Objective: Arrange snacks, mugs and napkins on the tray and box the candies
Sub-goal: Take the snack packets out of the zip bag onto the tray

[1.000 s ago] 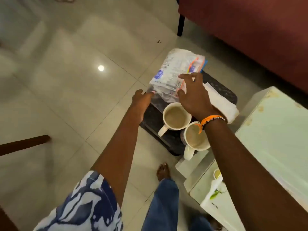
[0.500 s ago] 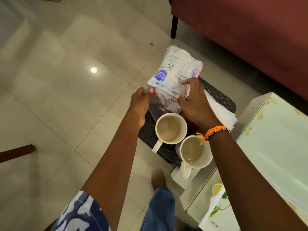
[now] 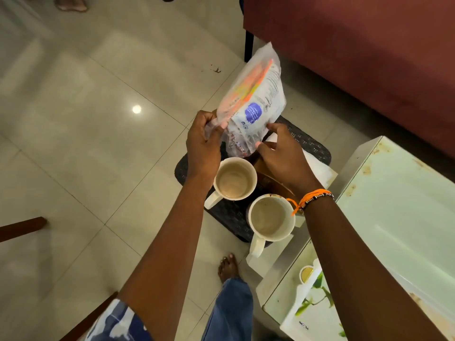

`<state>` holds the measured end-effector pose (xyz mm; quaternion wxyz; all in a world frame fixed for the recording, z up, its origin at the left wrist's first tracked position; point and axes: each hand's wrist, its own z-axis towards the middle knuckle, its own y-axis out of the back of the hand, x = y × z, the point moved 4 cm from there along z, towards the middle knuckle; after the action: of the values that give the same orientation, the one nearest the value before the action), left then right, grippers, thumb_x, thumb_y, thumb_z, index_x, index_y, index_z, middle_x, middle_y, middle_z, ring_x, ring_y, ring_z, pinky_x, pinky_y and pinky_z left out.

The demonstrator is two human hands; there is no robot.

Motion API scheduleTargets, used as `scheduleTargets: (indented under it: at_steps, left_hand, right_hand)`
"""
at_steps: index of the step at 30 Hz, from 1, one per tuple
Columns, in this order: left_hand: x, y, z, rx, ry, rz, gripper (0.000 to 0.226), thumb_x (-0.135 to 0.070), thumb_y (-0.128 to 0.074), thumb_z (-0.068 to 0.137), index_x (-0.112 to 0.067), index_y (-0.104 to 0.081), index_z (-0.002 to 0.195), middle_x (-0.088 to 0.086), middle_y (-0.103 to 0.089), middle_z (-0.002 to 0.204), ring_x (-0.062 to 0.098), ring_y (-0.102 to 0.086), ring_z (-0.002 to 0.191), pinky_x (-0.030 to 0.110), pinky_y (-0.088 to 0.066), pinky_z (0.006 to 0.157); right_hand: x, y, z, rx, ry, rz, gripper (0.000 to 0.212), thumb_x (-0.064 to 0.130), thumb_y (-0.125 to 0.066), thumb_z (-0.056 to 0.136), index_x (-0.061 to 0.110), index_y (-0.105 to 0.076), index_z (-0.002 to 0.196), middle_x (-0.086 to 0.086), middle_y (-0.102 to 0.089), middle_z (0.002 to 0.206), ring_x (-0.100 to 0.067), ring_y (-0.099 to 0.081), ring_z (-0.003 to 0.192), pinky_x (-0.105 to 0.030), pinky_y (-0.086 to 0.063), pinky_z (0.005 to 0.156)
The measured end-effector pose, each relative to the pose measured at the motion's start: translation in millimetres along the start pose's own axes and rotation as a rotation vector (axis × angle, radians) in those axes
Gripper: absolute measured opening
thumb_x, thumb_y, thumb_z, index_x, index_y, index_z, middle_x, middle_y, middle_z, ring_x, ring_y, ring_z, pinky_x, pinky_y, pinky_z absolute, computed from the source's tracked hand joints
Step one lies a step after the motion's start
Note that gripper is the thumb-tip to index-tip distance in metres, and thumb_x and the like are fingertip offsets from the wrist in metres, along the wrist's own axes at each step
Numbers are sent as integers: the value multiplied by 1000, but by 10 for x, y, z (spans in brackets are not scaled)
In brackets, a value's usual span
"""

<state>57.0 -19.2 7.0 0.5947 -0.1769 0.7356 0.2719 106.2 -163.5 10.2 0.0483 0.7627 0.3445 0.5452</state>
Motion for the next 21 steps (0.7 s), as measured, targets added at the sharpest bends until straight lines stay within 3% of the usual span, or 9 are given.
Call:
scheduleTargets:
  at_steps: [4, 7, 9, 12, 14, 17, 19, 21]
  left_hand:
    - [-173, -29, -35, 17, -137, 81, 8, -7, -55, 88, -3, -52, 95, 19, -62, 103, 27, -60, 101, 25, -53, 76]
    - [-363, -81, -124, 47, -248, 165, 12, -1, -54, 87, -1, -55, 99, 14, -63, 107, 20, -60, 105, 20, -51, 84]
    - [-518, -141, -233, 105, -333, 216, 24, 4, -52, 85, 2, -57, 108, 12, -64, 112, 12, -58, 107, 24, -49, 90]
    - [-734, -261, -540, 223, -492, 257, 46, 15, -47, 77, -3, -59, 118, 6, -67, 104, 7, -56, 107, 27, -41, 101]
    - [-821, -343, -833, 287, -608, 340, 47, 12, -46, 74, -5, -62, 115, 7, -69, 111, 12, -52, 120, 35, -19, 115]
    - [-877, -447, -1351, 387, -734, 461, 35, 1, -49, 75, -10, -69, 102, -1, -70, 110, 13, -54, 119, 42, 3, 118]
    - [-881, -505, -1759, 430, -797, 499, 26, -9, -51, 79, -15, -73, 92, -8, -72, 101, 10, -57, 113, 45, 8, 117]
    - [-859, -568, -2205, 468, -849, 503, 17, -10, -59, 77, -19, -72, 78, -11, -73, 93, 10, -57, 106, 54, 3, 115]
  right_hand:
    - [4, 18, -69, -3, -42, 204, 48, 17, -53, 91, 18, -36, 136, 2, -53, 131, -15, -55, 117, -25, -45, 95]
    - [44, 78, -122, -27, -128, 628, 44, 23, -49, 94, 15, -38, 135, -2, -53, 130, -18, -53, 118, -32, -46, 101]
    - [109, 172, -172, -45, -152, 879, 42, 29, -46, 95, 8, -43, 132, -8, -55, 125, -19, -56, 109, -31, -45, 98]
    - [140, 375, -310, -95, -187, 1113, 38, 36, -47, 93, 5, -55, 112, -12, -60, 106, -24, -59, 97, -39, -47, 97]
    - [68, 539, -496, -130, -203, 1217, 43, 40, -53, 88, 7, -59, 114, -14, -64, 115, -30, -61, 110, -46, -48, 99]
    - [-126, 760, -891, -79, -178, 1297, 60, 39, -62, 77, 7, -54, 127, -18, -59, 129, -34, -57, 117, -51, -46, 99]
    - [-330, 897, -1237, -97, -133, 1301, 62, 29, -61, 77, 3, -47, 132, -18, -56, 129, -31, -59, 110, -46, -48, 96]
    - [-619, 1017, -1632, -203, -135, 1286, 53, 17, -59, 80, -1, -48, 129, -16, -59, 116, -24, -64, 94, -35, -54, 81]
